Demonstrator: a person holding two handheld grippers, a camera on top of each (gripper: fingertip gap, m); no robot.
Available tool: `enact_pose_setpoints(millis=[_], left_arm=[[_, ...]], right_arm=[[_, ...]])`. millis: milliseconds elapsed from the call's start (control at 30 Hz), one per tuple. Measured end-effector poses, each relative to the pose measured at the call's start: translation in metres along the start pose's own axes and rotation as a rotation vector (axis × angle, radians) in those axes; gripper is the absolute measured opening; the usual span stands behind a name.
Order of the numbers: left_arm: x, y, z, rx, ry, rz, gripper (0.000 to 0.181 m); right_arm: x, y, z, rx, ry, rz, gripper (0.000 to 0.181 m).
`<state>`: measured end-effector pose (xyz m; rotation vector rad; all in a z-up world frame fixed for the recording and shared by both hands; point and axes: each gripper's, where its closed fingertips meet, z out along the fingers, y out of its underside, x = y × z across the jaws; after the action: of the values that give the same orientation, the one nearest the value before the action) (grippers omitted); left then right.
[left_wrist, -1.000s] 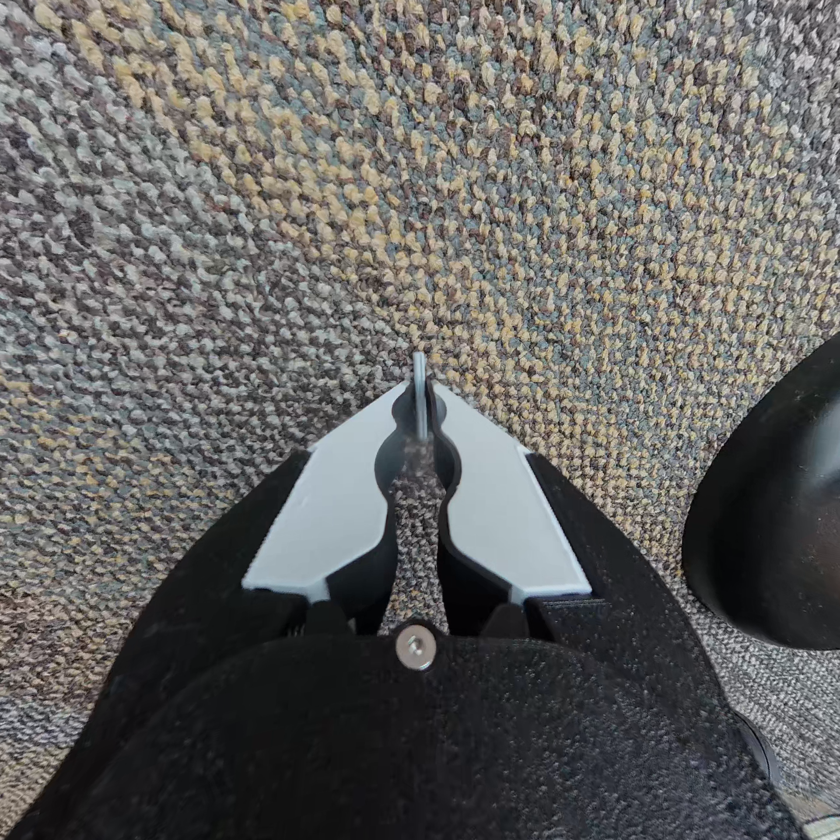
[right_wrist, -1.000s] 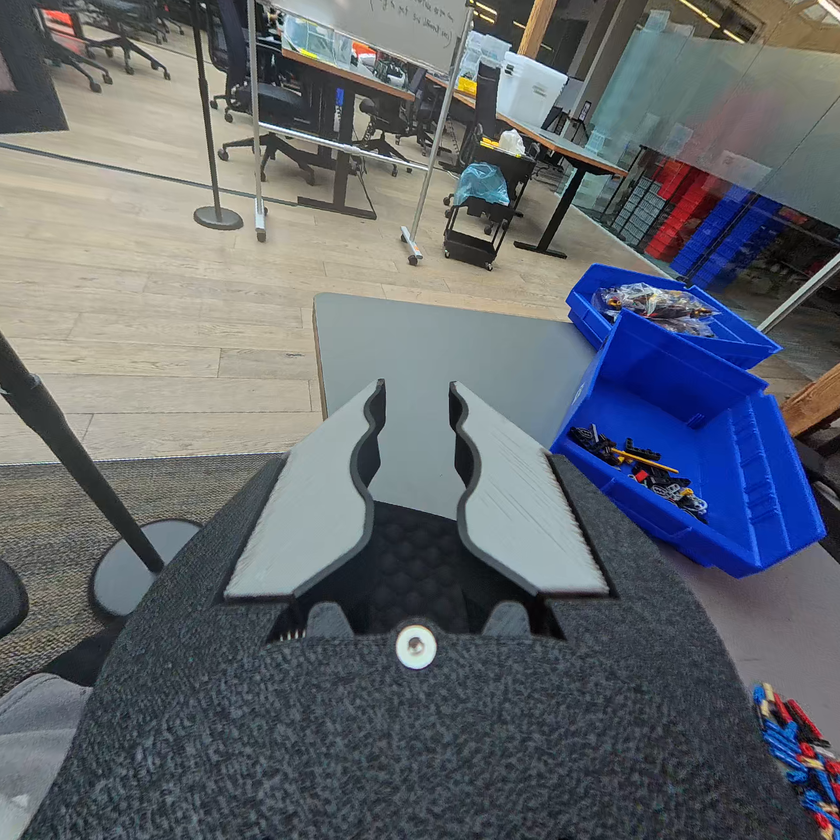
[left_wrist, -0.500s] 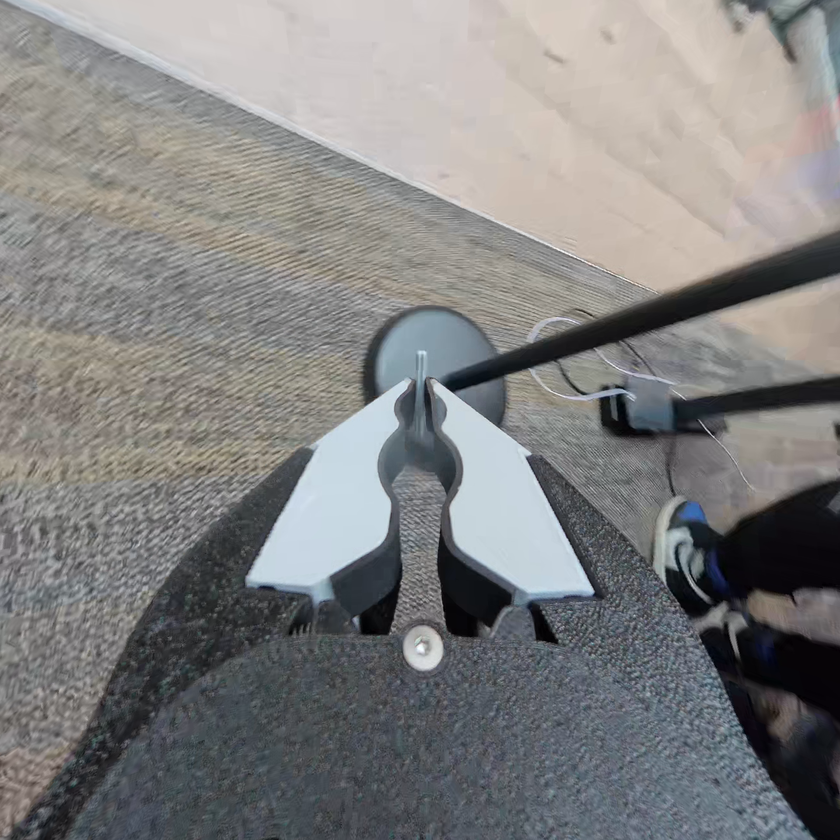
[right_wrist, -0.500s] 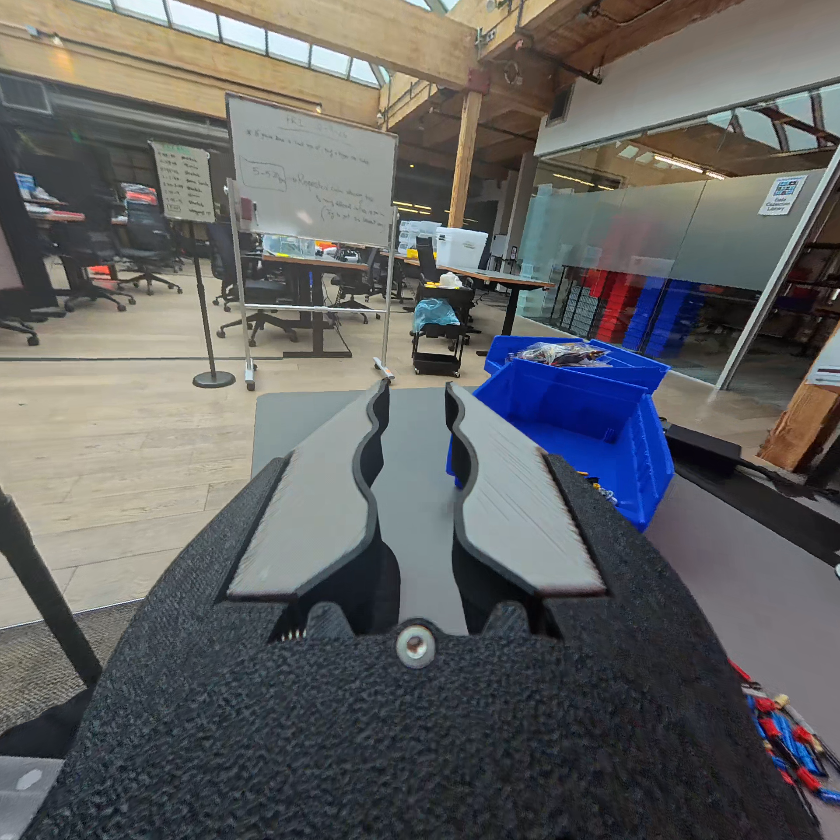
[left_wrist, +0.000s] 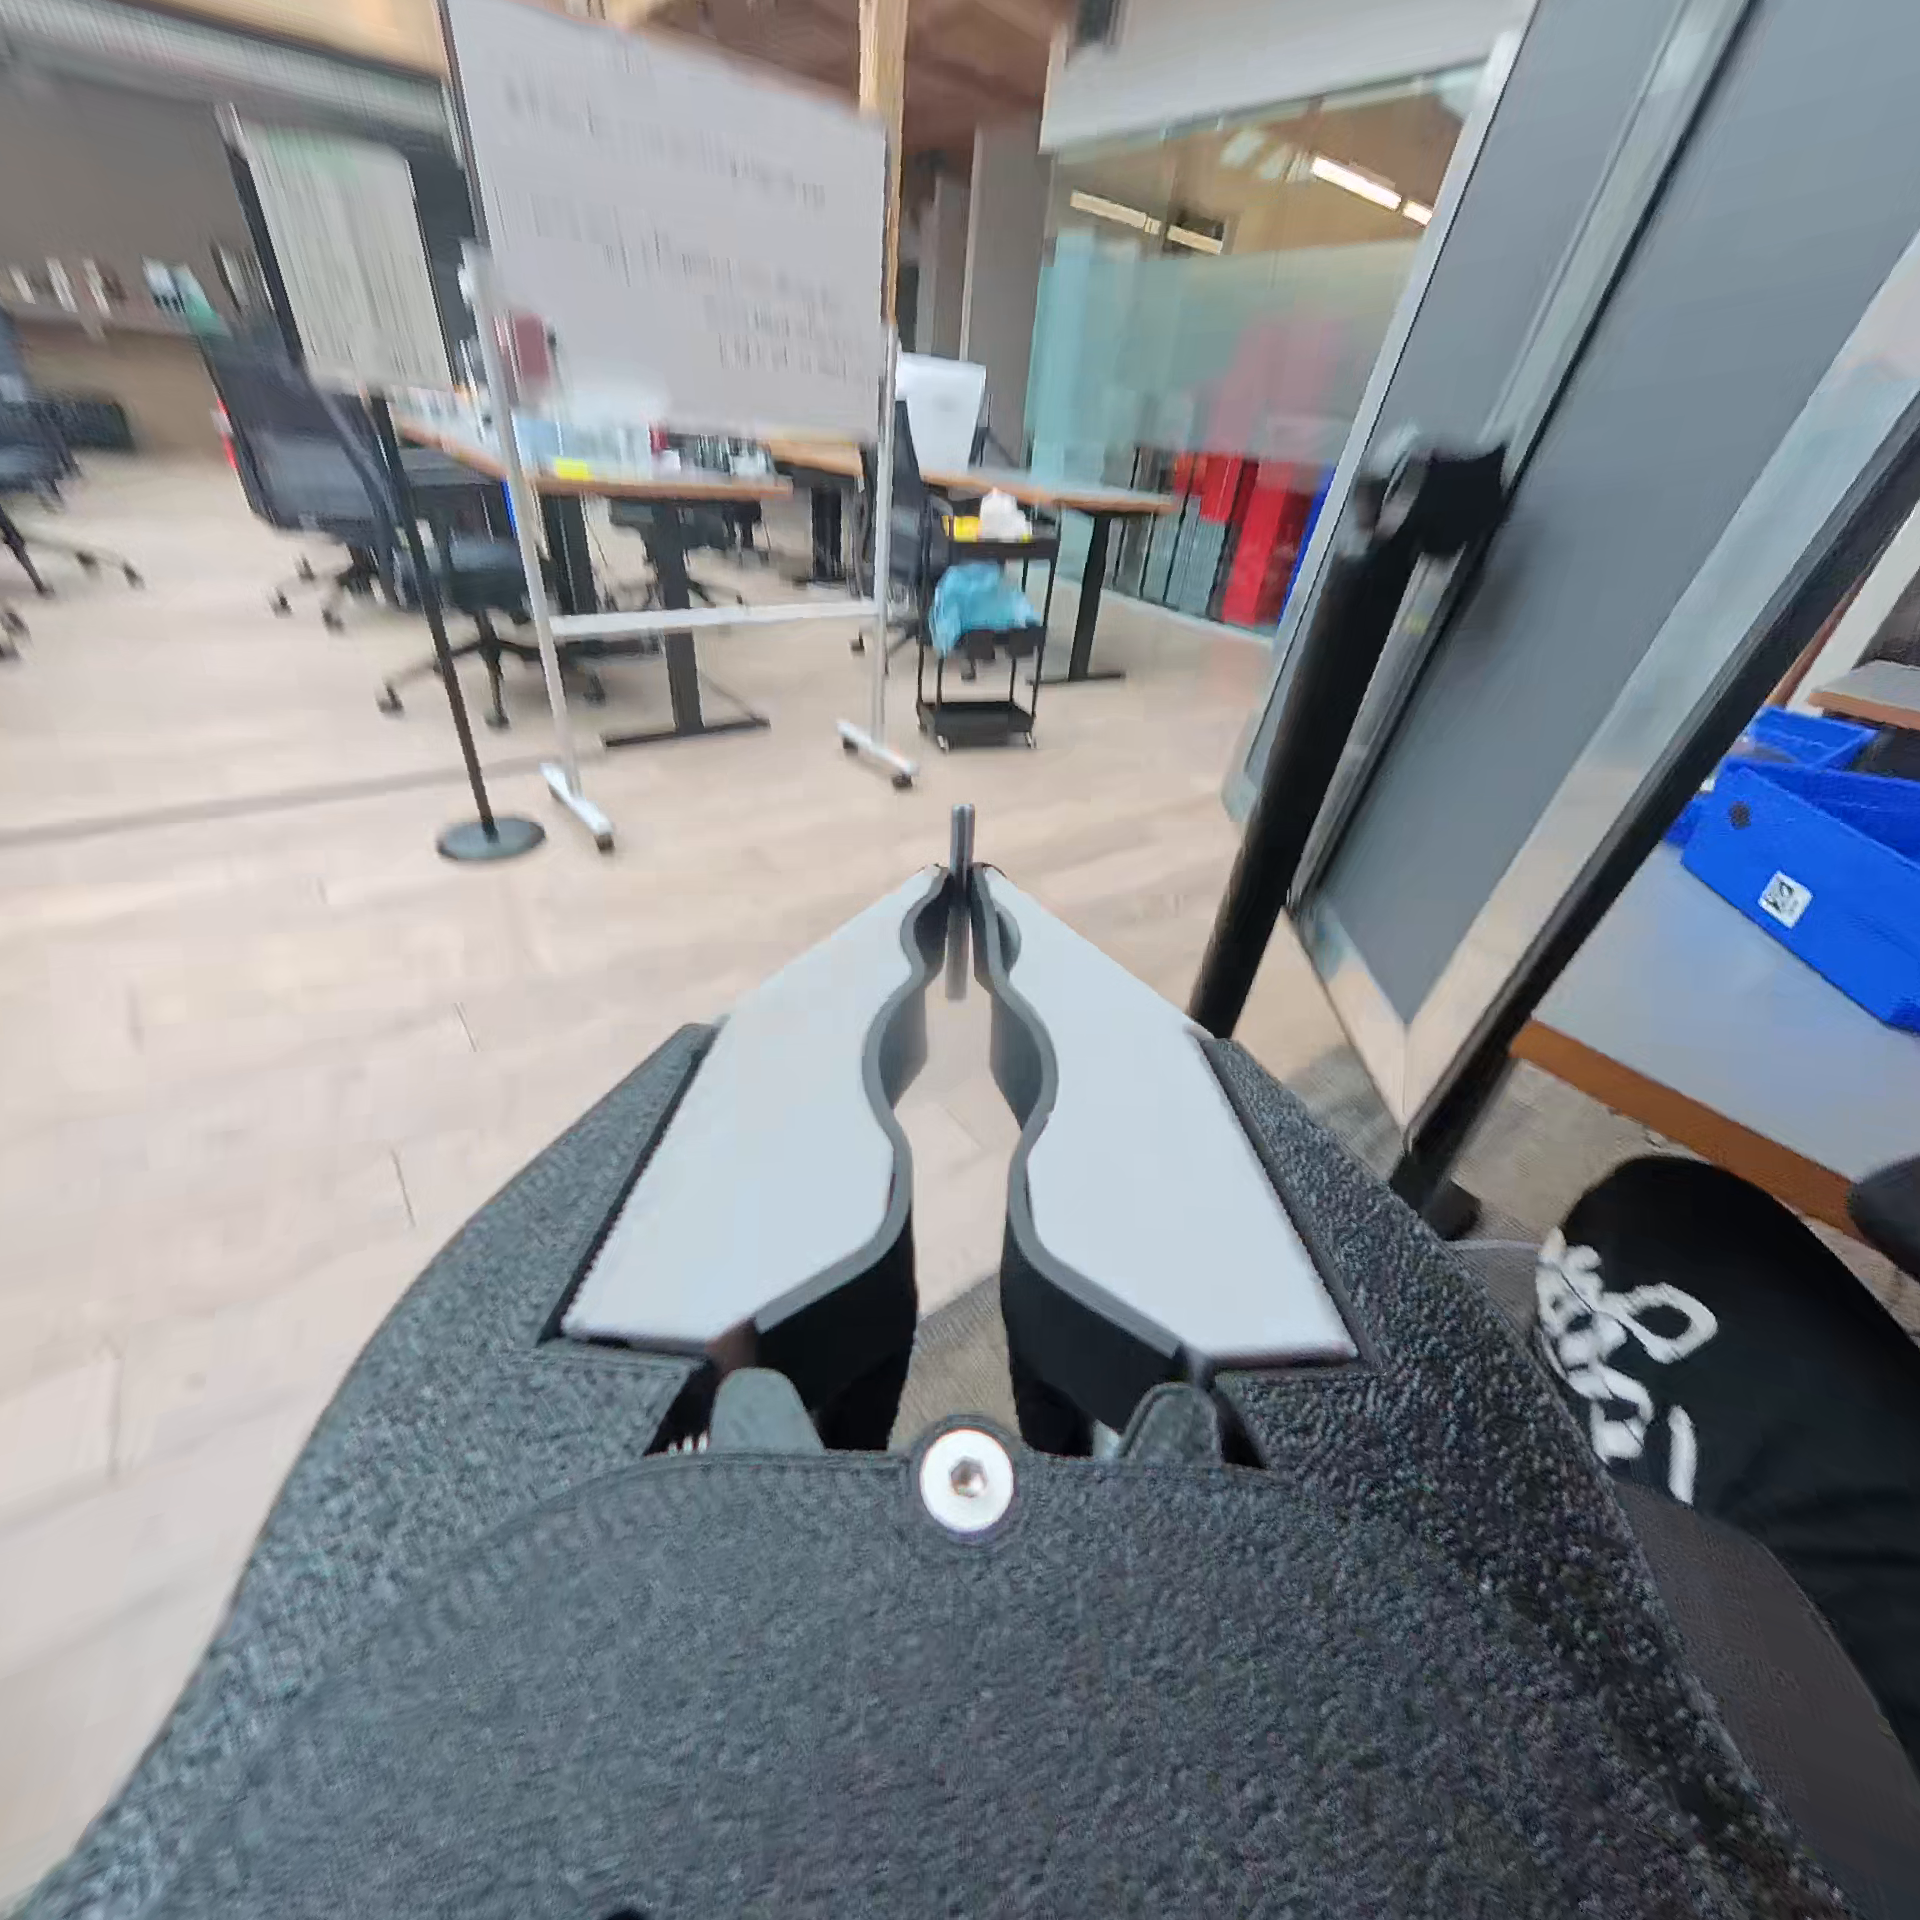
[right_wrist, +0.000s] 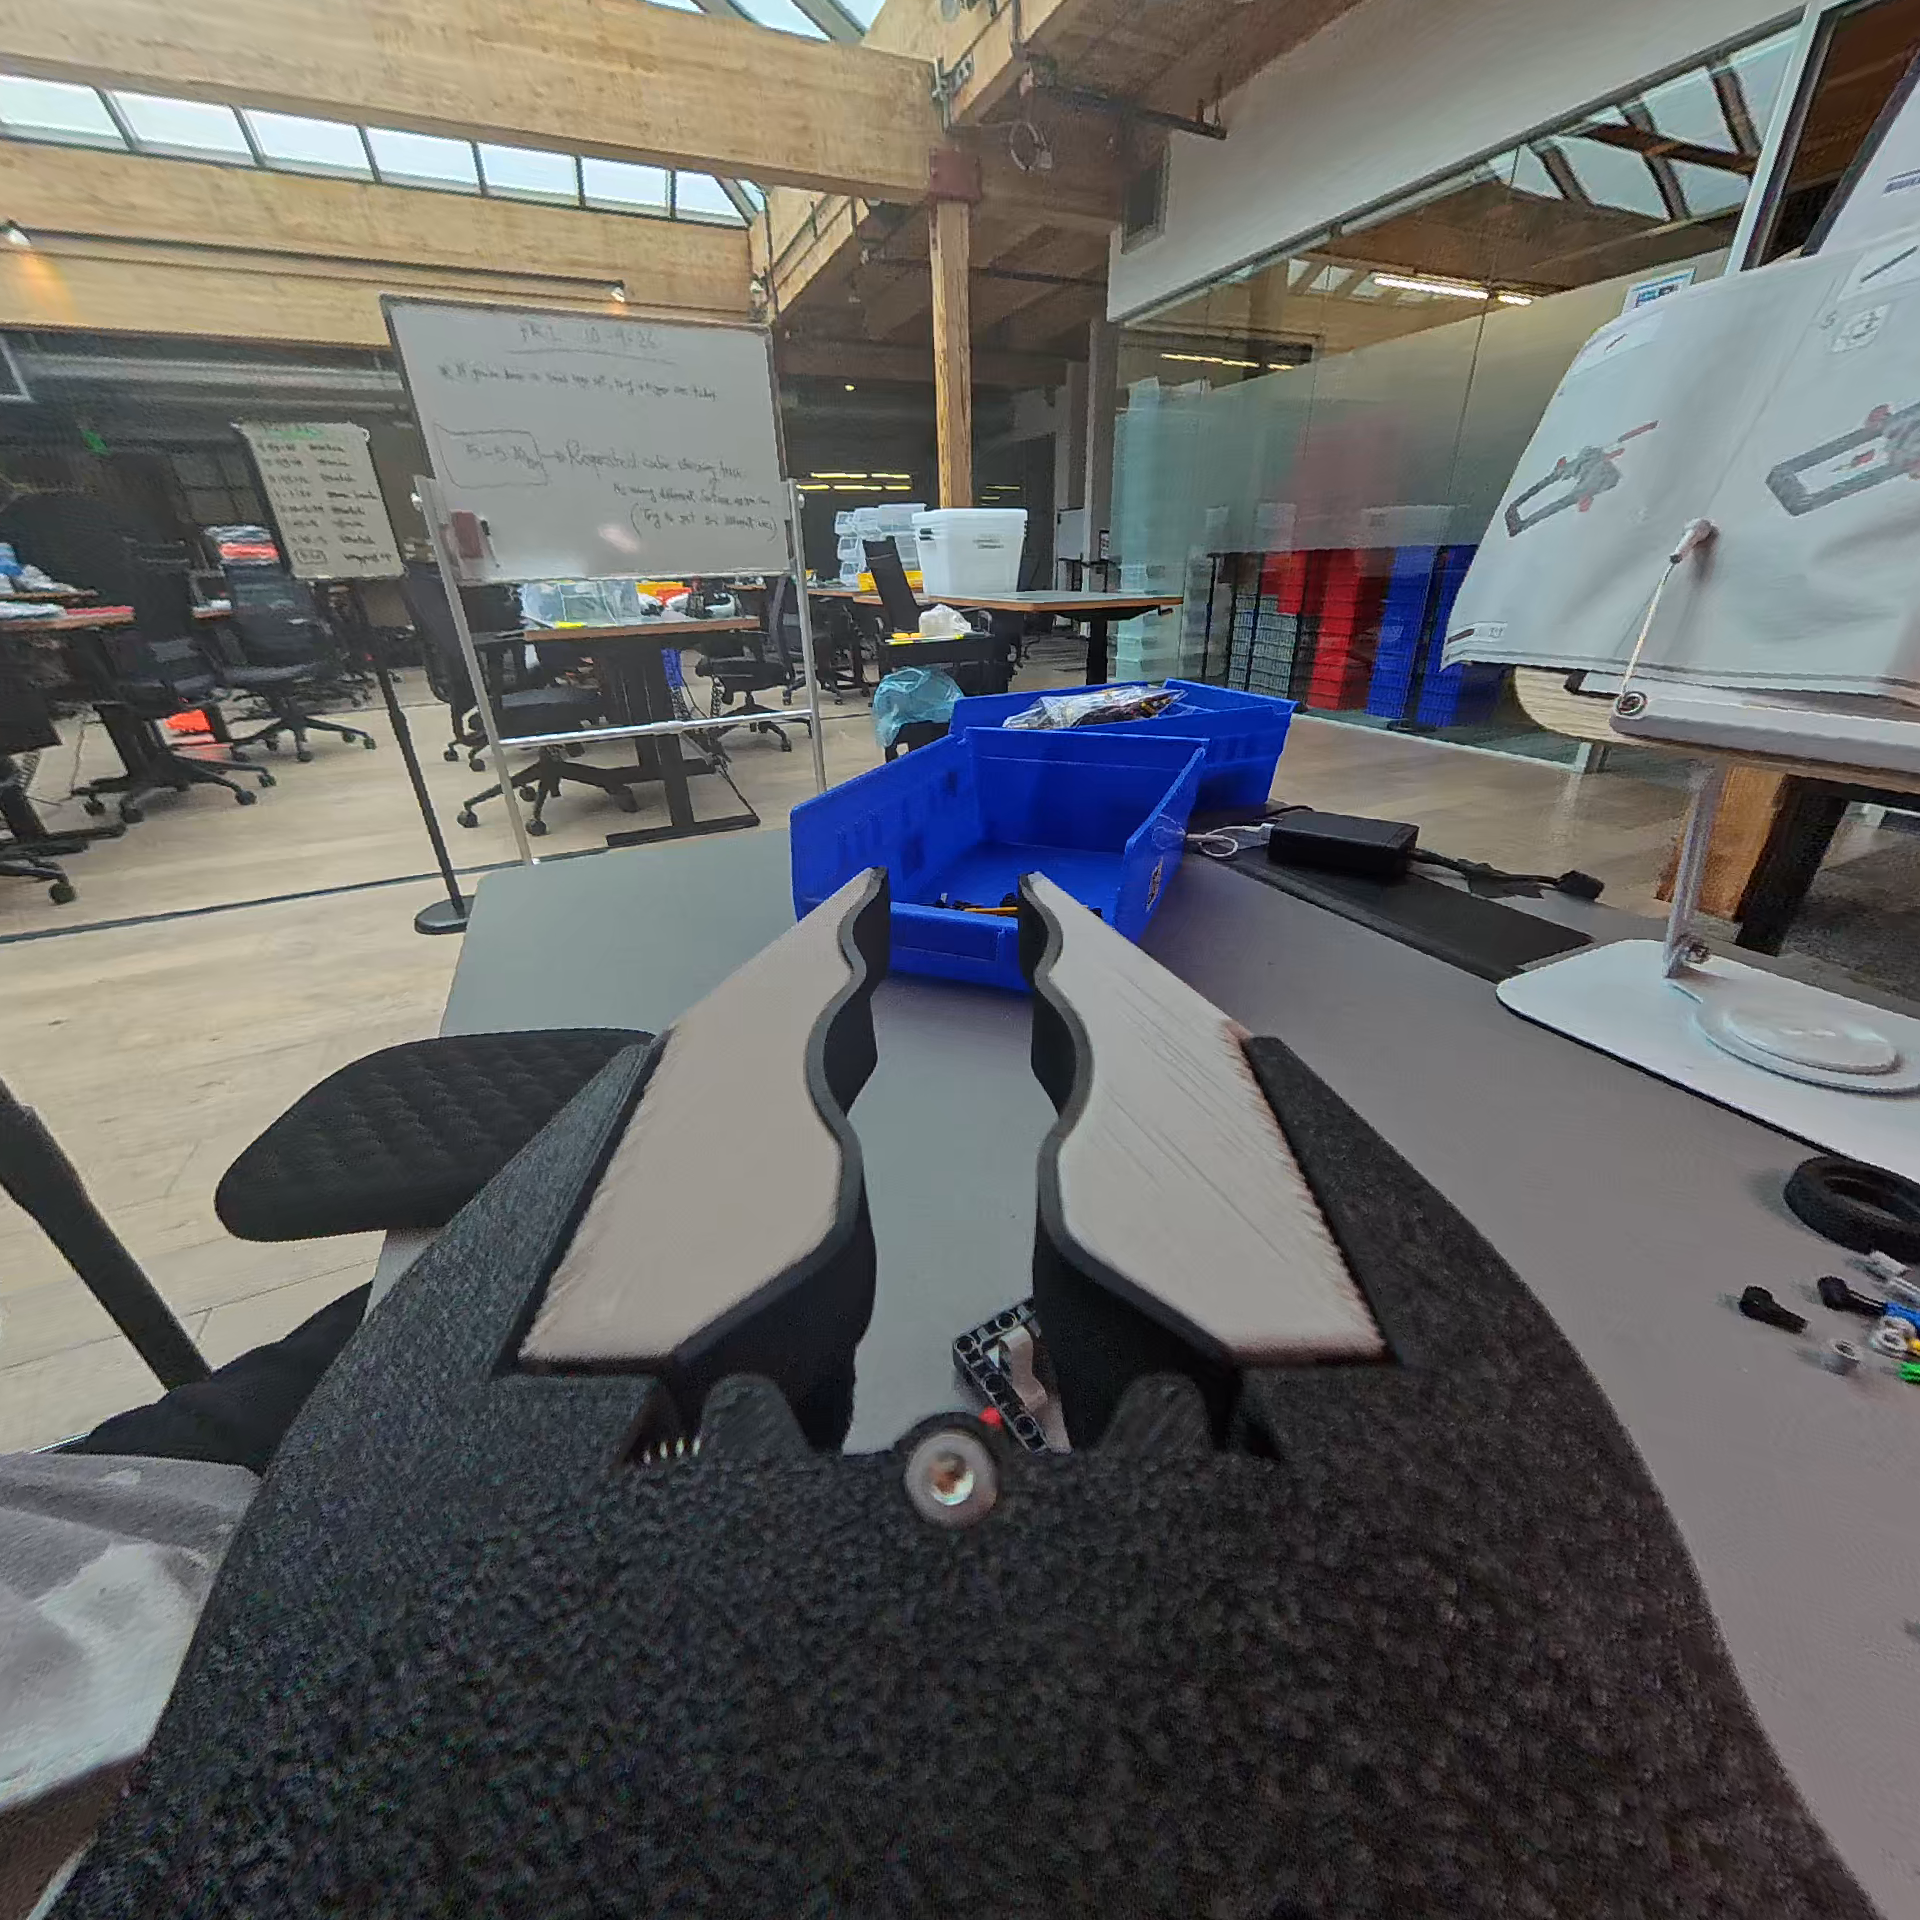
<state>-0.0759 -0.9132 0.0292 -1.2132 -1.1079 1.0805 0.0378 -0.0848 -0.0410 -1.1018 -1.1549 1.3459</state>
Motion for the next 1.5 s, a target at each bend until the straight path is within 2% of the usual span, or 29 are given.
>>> enact_pose_setpoints(millis=[33, 100, 200, 333, 367, 433, 500, 567, 767, 867, 1000, 1100, 1267, 1400, 1500], left_arm=[[0.009, -0.042, 0.001, 0.076, 0.011, 0.061, 0.002], [0.041, -0.11, 0.005, 0.174, 0.071, 0.146, 0.002], [0.106, -0.177, 0.009, 0.231, 0.185, 0.261, 0.003], [0.211, -0.229, 0.001, 0.277, 0.376, 0.386, 0.003], [0.238, -0.236, -0.004, 0.287, 0.428, 0.419, 0.003], [0.292, -0.233, -0.007, 0.253, 0.558, 0.472, 0.003], [0.345, -0.212, -0.003, 0.2, 0.705, 0.503, 0.003], [0.395, -0.178, 0.007, 0.15, 0.85, 0.523, 0.003], [0.56, -0.044, 0.044, -0.01, 1.323, 0.518, 0.003], [0.654, 0.031, 0.039, -0.126, 1.606, 0.509, 0.004], [0.767, 0.12, 0.016, -0.282, 1.899, 0.531, 0.004], [0.842, 0.167, 0.004, -0.339, 2.009, 0.607, 0.004], [0.953, 0.233, 0.0, -0.426, 2.063, 0.799, 0.004], [1.026, 0.27, 0.005, -0.49, 2.053, 0.891, 0.004], [1.064, 0.287, 0.008, -0.531, 2.052, 0.928, 0.004]], right_arm=[[0.001, -0.001, -0.003, 0.003, -0.007, -0.001, 0.024], [-0.003, -0.006, -0.008, 0.016, -0.028, 0.005, 0.024], [-0.016, -0.014, -0.017, 0.045, -0.055, -0.015, 0.024], [-0.033, -0.024, -0.032, 0.065, -0.079, -0.039, 0.025], [-0.036, -0.026, -0.038, 0.066, -0.079, -0.04, 0.025], [-0.04, -0.029, -0.049, 0.064, -0.072, -0.042, 0.025], [-0.041, -0.028, -0.062, 0.052, -0.054, -0.047, 0.024], [-0.042, -0.024, -0.077, 0.037, -0.031, -0.059, 0.024], [-0.027, 0.003, -0.127, -0.091, 0.104, -0.108, 0.025], [-0.02, 0.016, -0.145, -0.15, 0.171, -0.127, 0.022], [-0.013, 0.033, -0.151, -0.198, 0.253, -0.096, 0.022], [-0.006, 0.041, -0.148, -0.224, 0.292, -0.055, 0.022], [0.009, 0.043, -0.142, -0.276, 0.341, -0.061, 0.022], [0.025, 0.046, -0.145, -0.295, 0.381, -0.039, 0.023], [0.039, 0.049, -0.151, -0.304, 0.409, -0.018, 0.023]])
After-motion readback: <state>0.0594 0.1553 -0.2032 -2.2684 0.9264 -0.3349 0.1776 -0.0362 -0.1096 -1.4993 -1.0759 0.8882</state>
